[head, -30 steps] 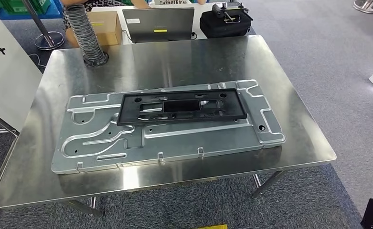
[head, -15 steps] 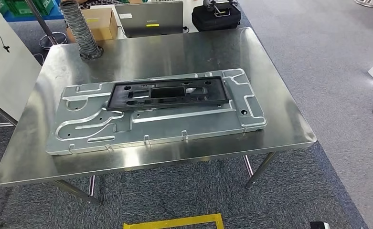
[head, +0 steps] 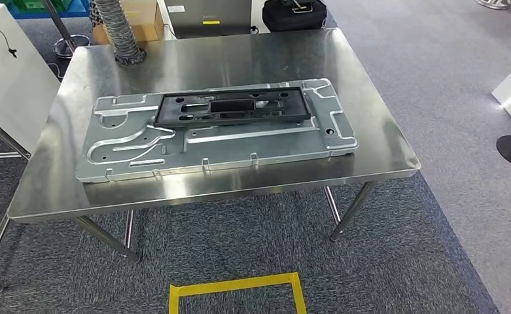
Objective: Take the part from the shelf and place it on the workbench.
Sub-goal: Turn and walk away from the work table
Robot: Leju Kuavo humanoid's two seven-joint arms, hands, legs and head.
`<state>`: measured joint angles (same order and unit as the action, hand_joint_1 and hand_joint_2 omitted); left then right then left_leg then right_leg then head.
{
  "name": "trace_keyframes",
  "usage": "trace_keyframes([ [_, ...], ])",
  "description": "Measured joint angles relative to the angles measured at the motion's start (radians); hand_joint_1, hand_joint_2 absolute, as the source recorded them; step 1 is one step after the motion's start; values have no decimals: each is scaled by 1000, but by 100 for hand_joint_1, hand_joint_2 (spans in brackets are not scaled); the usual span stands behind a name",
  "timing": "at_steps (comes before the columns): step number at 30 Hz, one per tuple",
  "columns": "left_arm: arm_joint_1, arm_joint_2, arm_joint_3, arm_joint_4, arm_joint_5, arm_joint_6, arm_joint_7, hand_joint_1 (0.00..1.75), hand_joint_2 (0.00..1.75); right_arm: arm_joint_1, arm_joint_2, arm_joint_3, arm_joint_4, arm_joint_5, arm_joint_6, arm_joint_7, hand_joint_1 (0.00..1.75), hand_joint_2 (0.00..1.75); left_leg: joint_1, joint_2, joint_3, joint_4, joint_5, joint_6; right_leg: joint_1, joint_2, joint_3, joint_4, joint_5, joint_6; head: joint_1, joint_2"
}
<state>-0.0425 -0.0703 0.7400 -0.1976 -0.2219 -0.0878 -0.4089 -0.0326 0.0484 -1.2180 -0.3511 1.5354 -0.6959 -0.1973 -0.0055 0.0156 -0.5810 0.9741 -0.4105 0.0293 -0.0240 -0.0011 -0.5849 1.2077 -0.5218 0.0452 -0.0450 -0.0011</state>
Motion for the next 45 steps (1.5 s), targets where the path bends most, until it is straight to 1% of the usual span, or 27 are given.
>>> trace_keyframes([
  [2,0,-4,4,0,1,-7,12,0,0,-7,-1,0,27,14,11,13,0,0,3,0,-28,22,10,-12,0,1,105,-151,-2,0,0,0],
  [3,-1,-5,5,0,1,-9,18,0,0,-10,-1,0,41,21,23,25,0,0,3,0,-36,29,16,-19,3,1,136,-202,-16,-5,0,0],
  [4,0,-7,6,0,1,-9,25,0,0,-12,-1,1,53,26,40,40,0,0,3,0,-40,33,23,-25,7,2,148,-227,-28,-13,0,0],
  [6,1,-10,7,0,-1,-8,38,0,0,-14,-1,8,76,31,89,87,0,0,7,-2,-45,35,31,-38,8,-1,137,-231,-18,-32,0,0],
  [8,5,-12,7,0,-5,-6,49,0,0,-16,-1,20,93,31,145,138,0,0,11,-4,-62,78,-23,-49,7,-5,118,-232,3,-49,0,0],
  [10,7,-15,7,0,-11,-2,58,0,0,-18,-1,36,105,31,206,180,0,0,13,-6,-91,191,-127,-57,8,-6,91,-231,25,-58,0,0],
  [11,7,-17,7,0,-15,1,62,0,0,-18,-1,43,111,31,235,197,0,0,14,-6,-103,255,-165,-59,10,-7,77,-230,36,-59,0,0],
  [12,7,-17,7,0,-19,4,67,0,0,-18,0,50,116,30,260,213,0,0,15,-6,-106,303,-179,-61,12,-7,61,-228,47,-59,0,0],
  [14,7,-17,7,0,-30,9,75,0,0,-18,4,58,123,28,292,235,0,0,15,-6,-67,305,-145,-57,15,-6,30,-222,67,-58,0,0],
  [16,7,-15,7,0,-41,11,82,0,0,-19,12,63,129,25,308,252,0,0,13,-7,36,176,-104,-46,18,-5,5,-214,83,-54,0,0],
  [18,5,-13,6,0,-49,12,86,0,0,-20,20,69,134,26,319,266,0,0,9,-9,126,37,-110,-34,20,-6,-8,-211,99,-45,0,0],
  [20,4,-11,5,0,-51,13,87,0,0,-20,27,75,138,28,328,277,0,0,2,-9,145,-10,-117,-25,19,-7,-12,-213,116,-33,0,0],
  [22,5,-10,5,0,-51,13,86,0,0,-21,30,82,142,30,339,281,0,0,5,-5,130,-15,-97,-10,17,-5,-21,-208,113,-22,0,0],
  [23,6,-9,5,0,-50,13,83,0,0,-21,33,86,143,30,343,282,0,0,7,-3,119,-19,-84,-2,16,-3,-32,-187,86,-18,0,0],
  [26,9,-5,4,0,-51,15,75,0,0,-22,38,94,147,30,349,281,0,0,6,0,77,-18,-50,10,12,-1,-84,-16,-56,-9,0,0],
  [27,10,-4,4,0,-51,15,74,0,0,-22,39,95,147,30,351,281,0,0,5,0,62,-15,-40,10,11,-1,-94,43,-82,-7,0,0],
  [29,11,-3,4,0,-52,15,72,0,0,-23,40,99,148,29,354,278,0,0,4,0,30,-5,-22,7,11,-1,-69,73,-63,-5,0,0],
  [31,11,-1,4,0,-54,15,68,0,0,-27,42,102,148,27,356,272,0,0,4,0,1,7,-7,1,11,-1,23,-36,-11,-9,0,0],
  [33,11,2,3,0,-59,13,63,0,0,-34,46,102,148,23,356,264,0,0,1,0,-20,20,6,-8,15,-1,119,-182,-7,-17,0,0],
  [34,10,5,3,0,-62,12,61,0,0,-37,48,102,149,20,355,261,0,0,0,1,-27,24,13,-14,18,-1,144,-227,-15,-21,0,0],
  [36,10,12,2,0,-70,10,60,0,0,-39,54,103,150,13,355,258,0,0,0,1,-33,25,27,-25,20,-2,146,-248,-15,-32,0,0],
  [38,11,18,-2,0,-78,8,57,0,0,-40,59,102,151,9,355,258,0,0,3,-2,-45,47,0,-37,17,-6,132,-248,2,-47,0,0],
  [40,12,21,-7,0,-84,0,52,0,0,-41,62,102,152,9,356,266,0,0,8,-6,-75,143,-91,-49,15,-9,110,-248,22,-59,0,0],
  [42,12,21,-13,0,-88,-11,46,0,0,-40,62,102,152,11,356,277,0,0,12,-6,-106,272,-170,-57,17,-9,83,-243,39,-61,0,0],
  [43,11,21,-16,0,-89,-14,42,0,0,-40,62,102,152,12,356,279,0,0,13,-6,-106,309,-176,-59,18,-9,67,-239,48,-61,0,0],
  [44,10,21,-18,0,-89,-17,39,0,0,-40,62,102,152,12,356,281,0,0,14,-6,-90,314,-160,-59,18,-9,52,-234,57,-59,0,0],
  [45,10,21,-19,0,-89,-19,35,0,0,-40,62,103,152,14,356,281,0,0,14,-6,-56,283,-133,-57,18,-9,37,-230,64,-57,0,0],
])
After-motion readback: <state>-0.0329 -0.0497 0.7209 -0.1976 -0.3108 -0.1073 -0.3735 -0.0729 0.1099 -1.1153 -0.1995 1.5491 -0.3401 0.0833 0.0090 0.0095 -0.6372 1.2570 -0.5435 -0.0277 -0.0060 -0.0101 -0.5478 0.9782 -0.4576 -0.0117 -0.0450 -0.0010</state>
